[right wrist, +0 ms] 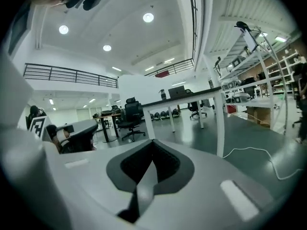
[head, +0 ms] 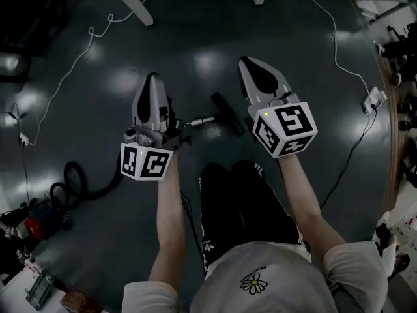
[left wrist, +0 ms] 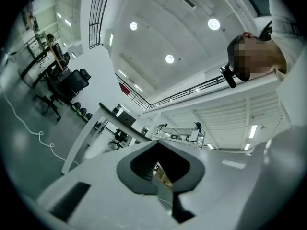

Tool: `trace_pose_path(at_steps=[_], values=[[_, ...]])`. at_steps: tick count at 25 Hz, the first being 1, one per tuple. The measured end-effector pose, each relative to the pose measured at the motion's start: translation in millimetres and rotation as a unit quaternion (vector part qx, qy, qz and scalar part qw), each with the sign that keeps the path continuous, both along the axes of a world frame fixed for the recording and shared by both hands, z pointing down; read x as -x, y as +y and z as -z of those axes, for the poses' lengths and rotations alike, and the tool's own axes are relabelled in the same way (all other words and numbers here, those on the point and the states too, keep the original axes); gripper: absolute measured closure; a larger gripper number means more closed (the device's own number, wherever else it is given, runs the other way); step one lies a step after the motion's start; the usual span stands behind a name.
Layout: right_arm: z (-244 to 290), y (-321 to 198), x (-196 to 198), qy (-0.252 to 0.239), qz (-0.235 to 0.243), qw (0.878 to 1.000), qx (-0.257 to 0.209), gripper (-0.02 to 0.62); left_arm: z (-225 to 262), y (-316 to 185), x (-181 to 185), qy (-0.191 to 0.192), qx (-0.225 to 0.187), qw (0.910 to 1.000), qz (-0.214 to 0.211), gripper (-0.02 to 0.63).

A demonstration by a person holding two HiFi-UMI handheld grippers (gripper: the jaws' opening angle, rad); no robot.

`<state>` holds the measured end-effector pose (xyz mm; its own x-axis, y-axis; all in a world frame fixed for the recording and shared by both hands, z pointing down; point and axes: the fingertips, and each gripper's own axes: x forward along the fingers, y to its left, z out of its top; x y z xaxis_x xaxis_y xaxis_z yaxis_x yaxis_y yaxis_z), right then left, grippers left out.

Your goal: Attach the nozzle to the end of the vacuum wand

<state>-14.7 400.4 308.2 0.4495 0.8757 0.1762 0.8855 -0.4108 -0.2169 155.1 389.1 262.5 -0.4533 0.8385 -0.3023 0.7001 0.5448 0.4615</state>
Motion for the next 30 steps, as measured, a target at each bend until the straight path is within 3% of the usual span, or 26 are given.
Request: trace_pose_path(at_steps=[6, 9, 13, 18, 21, 30], values=[[250, -79, 23, -0.050, 0.006, 0.998, -0.043, 0.588, 258, -62, 22, 0.077, -0.035, 0.9958, 0.035, 0.604], [319, -108, 31, -0.061, 0.013, 0.997, -0.035, 0.588, 327, -86, 32, 0.133, -0.017, 0.9902, 0.039, 0.604], [338, -139, 36, -0.043, 0.021, 0.999, -0.013, 0.588, 350, -117, 39, 0.094, -0.002, 0.9951, 0.033, 0.604], [334, -159, 27, -0.063, 0.048, 0.997, -0.012, 0.589, 346, -146, 63, 0.135, 0.002, 0.9908, 0.001, 0.604], [336, -164, 25, -0.053, 0.047, 0.997, -0.014, 0.589, 345, -152, 70, 0.122, -0.003, 0.9925, -0.009, 0.604], [350, -173, 16, -0.057, 0.056, 0.997, 0.005, 0.589, 338, -154, 81, 0.128, -0.006, 0.9914, -0.029, 0.604]])
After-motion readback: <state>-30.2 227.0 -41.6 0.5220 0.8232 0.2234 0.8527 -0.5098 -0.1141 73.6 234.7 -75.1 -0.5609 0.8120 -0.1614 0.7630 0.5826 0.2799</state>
